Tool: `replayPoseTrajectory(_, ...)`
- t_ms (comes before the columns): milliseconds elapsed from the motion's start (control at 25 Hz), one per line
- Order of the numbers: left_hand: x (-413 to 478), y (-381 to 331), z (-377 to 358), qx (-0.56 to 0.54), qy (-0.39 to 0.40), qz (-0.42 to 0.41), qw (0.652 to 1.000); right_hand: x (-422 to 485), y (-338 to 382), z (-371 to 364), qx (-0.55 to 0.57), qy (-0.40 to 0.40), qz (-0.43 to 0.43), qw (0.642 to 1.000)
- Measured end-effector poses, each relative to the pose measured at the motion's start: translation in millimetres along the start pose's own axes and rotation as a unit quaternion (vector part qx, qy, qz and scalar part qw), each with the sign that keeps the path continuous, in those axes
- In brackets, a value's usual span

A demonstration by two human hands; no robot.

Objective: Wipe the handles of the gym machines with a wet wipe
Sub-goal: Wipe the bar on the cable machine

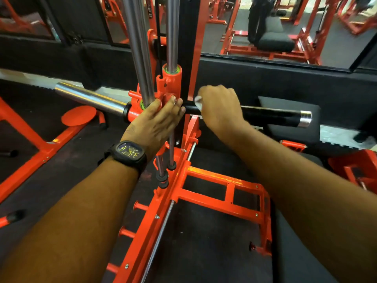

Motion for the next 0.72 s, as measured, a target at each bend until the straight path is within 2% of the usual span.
replayPoseTrajectory(80,-1,0,3,0.002,0.014,0.001,1.000,12,9,-5,0.052,0.054,-0.005,0.997)
replayPoseTrajectory(240,-2,1,1,0.015,0.003,0.003,1.000,-26,16,-10,-0.061,-0.025,0.091,0.994)
replayPoseTrajectory(440,-1,1,0,0.023,-0.004,0.009,1.000,-39,-18,-10,-0.144,-0.048,0.065,0.986)
replayPoseTrajectory(720,-3,-3,4,0.022,0.025,-0.001,0.999,-52,-26,-7,-0.155,-0.061,0.067,0.984)
Point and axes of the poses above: each hand's wrist, its own x-axis towards the middle knuckle, its own z-axis out of the back of the hand, y = z × x, the point moved 6 cm from there along x, towards the middle knuckle, and after that the axes turned 12 degrees about -x, right-handed, at the moved point
